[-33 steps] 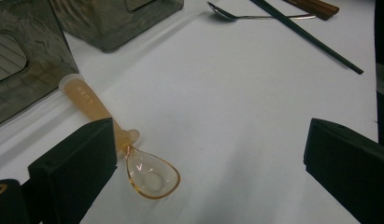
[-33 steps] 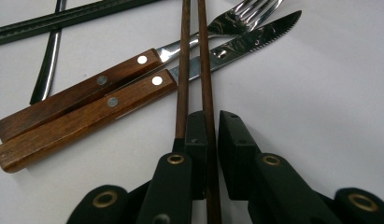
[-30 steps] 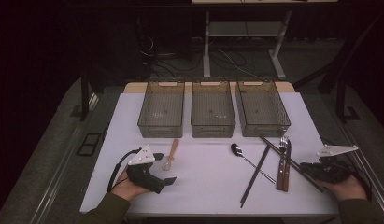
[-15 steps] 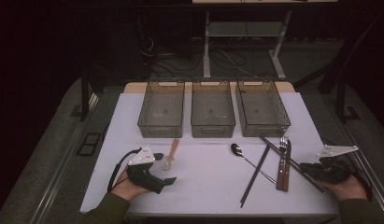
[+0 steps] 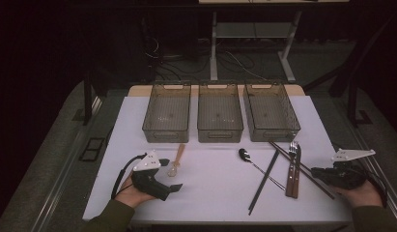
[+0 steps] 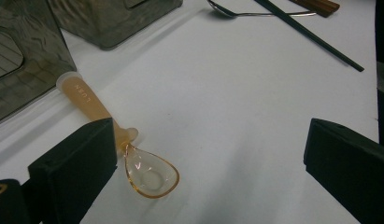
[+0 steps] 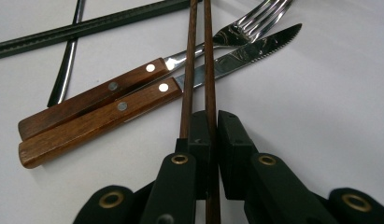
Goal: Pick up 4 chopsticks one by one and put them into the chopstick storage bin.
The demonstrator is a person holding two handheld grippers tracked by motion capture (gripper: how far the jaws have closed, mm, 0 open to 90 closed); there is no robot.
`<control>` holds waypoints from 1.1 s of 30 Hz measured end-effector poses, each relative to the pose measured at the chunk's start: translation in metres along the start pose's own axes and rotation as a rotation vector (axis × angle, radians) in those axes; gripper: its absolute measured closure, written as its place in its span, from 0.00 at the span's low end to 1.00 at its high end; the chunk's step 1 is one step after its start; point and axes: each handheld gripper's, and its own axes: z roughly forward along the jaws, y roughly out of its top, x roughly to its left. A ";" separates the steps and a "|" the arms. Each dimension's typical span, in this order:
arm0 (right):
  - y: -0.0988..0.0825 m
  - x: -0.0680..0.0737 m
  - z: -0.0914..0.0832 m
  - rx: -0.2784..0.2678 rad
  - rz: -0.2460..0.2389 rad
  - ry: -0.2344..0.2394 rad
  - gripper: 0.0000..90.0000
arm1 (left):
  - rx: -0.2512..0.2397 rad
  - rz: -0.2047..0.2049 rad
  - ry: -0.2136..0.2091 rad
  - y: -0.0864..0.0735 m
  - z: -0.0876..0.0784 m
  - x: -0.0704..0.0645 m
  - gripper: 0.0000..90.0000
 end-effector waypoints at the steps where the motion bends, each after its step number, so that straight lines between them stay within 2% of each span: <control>1: 0.000 0.000 0.000 -0.005 0.000 0.001 0.94 | 0.000 0.002 0.000 0.000 0.000 0.000 0.02; 9: 0.000 -0.002 -0.009 -0.027 0.010 0.011 0.94 | -0.001 0.001 0.000 0.000 0.000 0.000 0.02; 14: 0.002 0.001 -0.015 -0.046 -0.006 0.017 0.94 | -0.004 -0.004 -0.001 0.000 0.000 0.000 0.02; 26: 0.013 0.018 -0.018 -0.077 -0.039 0.073 0.94 | -0.003 0.002 -0.003 0.000 0.000 0.001 0.02; 33: 0.021 0.031 -0.018 -0.103 -0.061 0.108 0.94 | -0.005 -0.016 -0.010 -0.001 0.001 0.000 0.00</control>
